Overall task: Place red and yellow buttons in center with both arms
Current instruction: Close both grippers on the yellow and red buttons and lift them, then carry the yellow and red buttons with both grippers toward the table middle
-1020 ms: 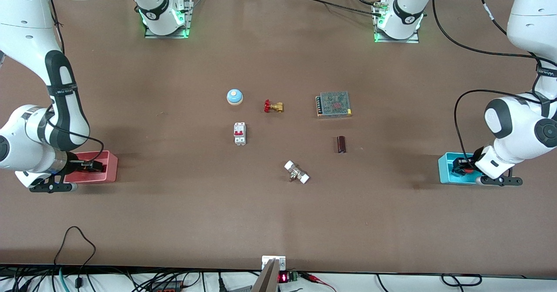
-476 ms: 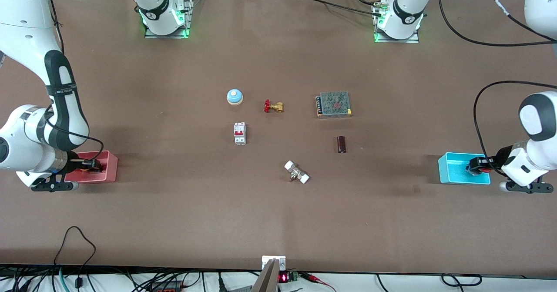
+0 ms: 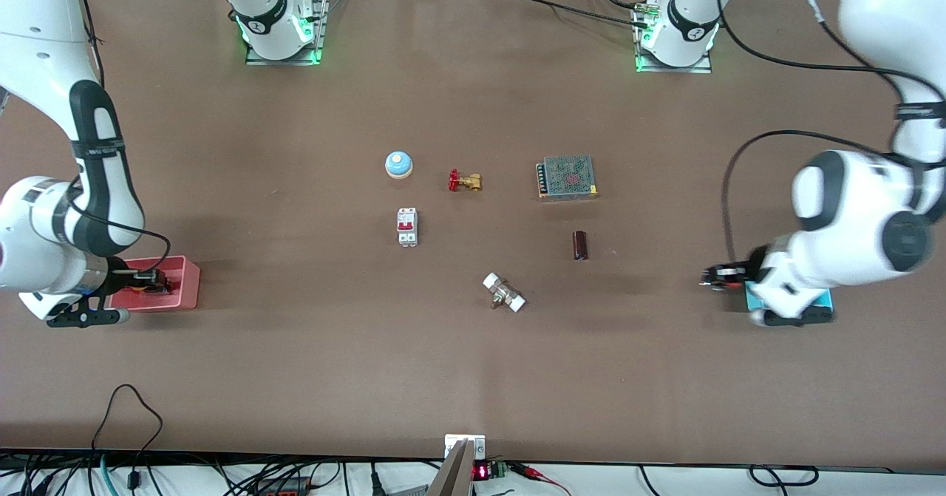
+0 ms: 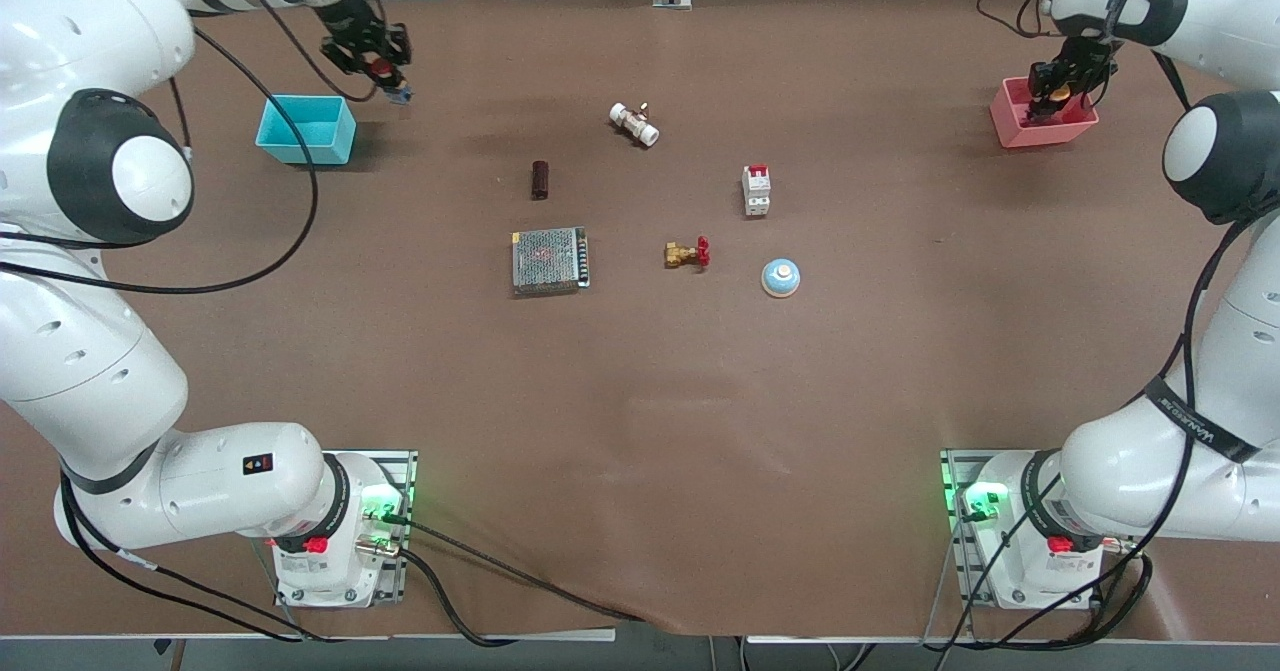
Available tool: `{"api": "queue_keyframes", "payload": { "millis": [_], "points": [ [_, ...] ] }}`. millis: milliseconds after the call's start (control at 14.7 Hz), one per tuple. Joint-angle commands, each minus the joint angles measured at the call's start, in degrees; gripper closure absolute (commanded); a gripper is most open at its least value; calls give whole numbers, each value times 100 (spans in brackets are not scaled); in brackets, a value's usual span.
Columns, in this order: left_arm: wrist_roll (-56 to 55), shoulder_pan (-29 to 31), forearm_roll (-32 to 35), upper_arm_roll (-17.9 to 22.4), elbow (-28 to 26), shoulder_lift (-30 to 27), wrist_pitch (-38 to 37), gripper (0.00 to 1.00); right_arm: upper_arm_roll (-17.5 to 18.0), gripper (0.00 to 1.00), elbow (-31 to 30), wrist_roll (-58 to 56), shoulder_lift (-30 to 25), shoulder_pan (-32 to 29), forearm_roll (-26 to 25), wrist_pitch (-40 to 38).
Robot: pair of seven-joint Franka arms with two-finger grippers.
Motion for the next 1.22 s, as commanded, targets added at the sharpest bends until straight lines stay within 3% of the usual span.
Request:
{"api": "queue_keyframes", "payload": {
  "millis": [0,272,476,1156],
  "points": [
    [-895,-496,55,41,-720,-256,694,99,57,63,406,-132,-516,13,51,-1049],
    [-2267,-946,844,41,-1302,-10,1838,99,57,63,513,-9,-728,399,139,-1432],
    [-2804,-1070,1267,32,-1259,192,1928,99,57,63,339,779,-675,872,394,-1266],
    [-2964,-1079,1285,32,-1215,368,2262,97,57,62,-1112,2644,-640,2359,403,642]
  ]
}}
